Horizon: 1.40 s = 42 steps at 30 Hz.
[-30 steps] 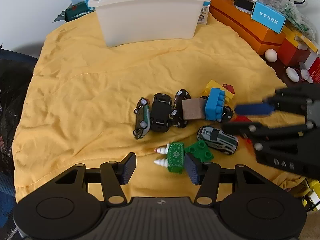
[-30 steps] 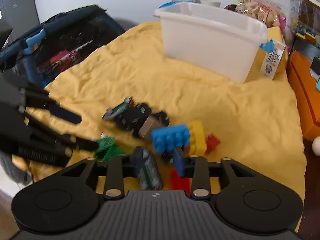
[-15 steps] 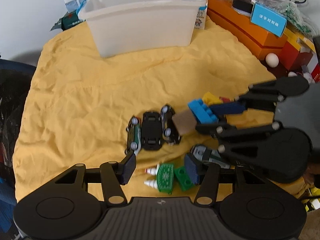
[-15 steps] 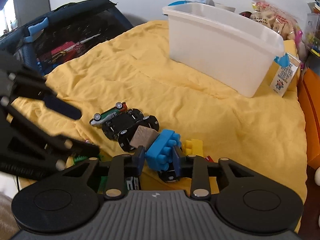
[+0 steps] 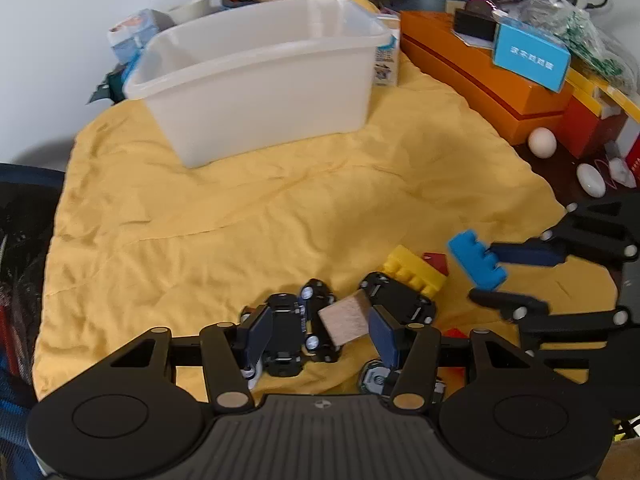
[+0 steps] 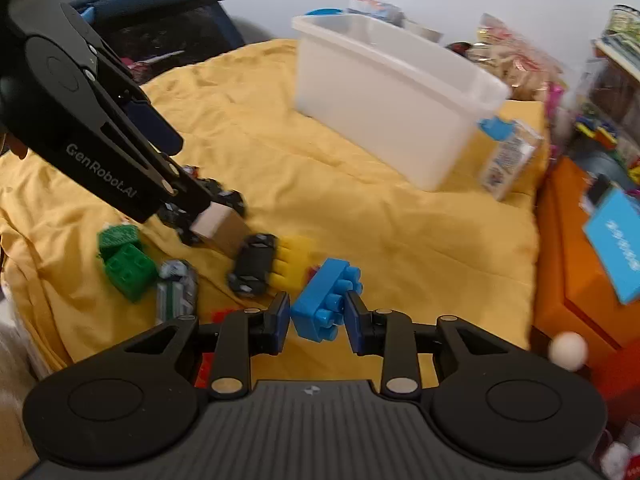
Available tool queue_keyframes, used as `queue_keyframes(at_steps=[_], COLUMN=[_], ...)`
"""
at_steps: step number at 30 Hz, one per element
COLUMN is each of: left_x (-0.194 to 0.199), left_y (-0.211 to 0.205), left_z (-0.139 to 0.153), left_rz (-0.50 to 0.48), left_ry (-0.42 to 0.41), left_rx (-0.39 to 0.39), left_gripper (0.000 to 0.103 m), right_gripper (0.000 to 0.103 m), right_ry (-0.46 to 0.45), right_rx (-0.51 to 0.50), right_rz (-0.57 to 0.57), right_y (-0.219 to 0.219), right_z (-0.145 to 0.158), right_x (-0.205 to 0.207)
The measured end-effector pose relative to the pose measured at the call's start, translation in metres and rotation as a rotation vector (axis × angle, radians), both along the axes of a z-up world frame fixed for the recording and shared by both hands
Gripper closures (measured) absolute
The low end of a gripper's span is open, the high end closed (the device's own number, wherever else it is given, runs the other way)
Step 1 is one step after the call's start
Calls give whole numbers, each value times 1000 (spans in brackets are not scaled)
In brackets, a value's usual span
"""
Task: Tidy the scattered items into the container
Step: 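Grasp the blue Lego brick with the right tool while the left tool grasps the yellow brick, then lift both bricks and carry them toward the white bin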
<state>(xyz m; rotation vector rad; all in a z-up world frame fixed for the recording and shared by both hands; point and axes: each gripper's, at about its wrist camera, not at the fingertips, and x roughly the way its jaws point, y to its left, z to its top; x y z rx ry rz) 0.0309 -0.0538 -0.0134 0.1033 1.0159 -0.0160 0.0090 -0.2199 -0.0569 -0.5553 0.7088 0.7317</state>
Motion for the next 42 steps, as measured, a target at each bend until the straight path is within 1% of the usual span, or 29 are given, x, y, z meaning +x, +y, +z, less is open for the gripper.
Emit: queue_keyframes(at_steps=[3,5,9,11,12,14,15,17,18,19,21,22,23,25,28,32,34,37,39,42], left_x=[10,20,39,51,57,67,70,74,77,81,84,84,83,84,94,110,119,130,134,134], left_y=[-5,-10,-24,-28,-30,-37,-40,-45,-45,-45,-40,-38,-36,-29,-10,19,32,41,38,24], left_z=[-5,-10,-14,-19,-24,-34,-39,-47,-51,-55,-57,-55,-53,-46,-38,-35,-38,-45,-54,-60], left_rz=[-52,-89,-191,-226,-251,-320,-359,-437,-453,-455,-451,-454,-457,-452,-425,-408,-391,-381,-384,-388], left_ry=[24,52,71,90,109,151,160,173,184,200,217,213,201,170,154,150,161,184,196,167], left_rx=[-25,-43,-61,-94,-103,-86,-72,-68,-57,-46,-68,-78,-71,-30,17,142,191,200,204,199], left_gripper=[46,46,46,46,46,46,44,43,45,50,50,50,50,50,50,50,50,49,49,48], right_gripper=[70,70,70,68,63,56,54,53,53,53,53,53,52,51,50,47,45,45,45,44], right_ry=[-13,8,5,14,21,25,24,28,31,33,32,27,24,18,16,17,12,15,30,41], right_rx=[-45,-68,-124,-116,-104,-87,-81,-74,-72,-72,-79,-78,-80,-82,-73,-32,-33,-38,-22,-17], right_rz=[-30,-59,-94,-114,-130,-166,-183,-216,-230,-242,-264,-273,-282,-313,-375,-450,-481,-527,-546,-563], right_y=[-6,-6,1,2,2,0,-2,-4,-6,-6,-7,-7,-7,-10,-16,-24,-25,-27,-29,-30], right_z=[-4,-11,-20,-22,-21,-19,-18,-18,-18,-18,-18,-18,-17,-17,-16,-11,-10,-13,-13,-12], right_x=[0,2,-1,-3,-4,-7,-8,-10,-11,-12,-13,-14,-14,-11,-2,9,14,20,22,23])
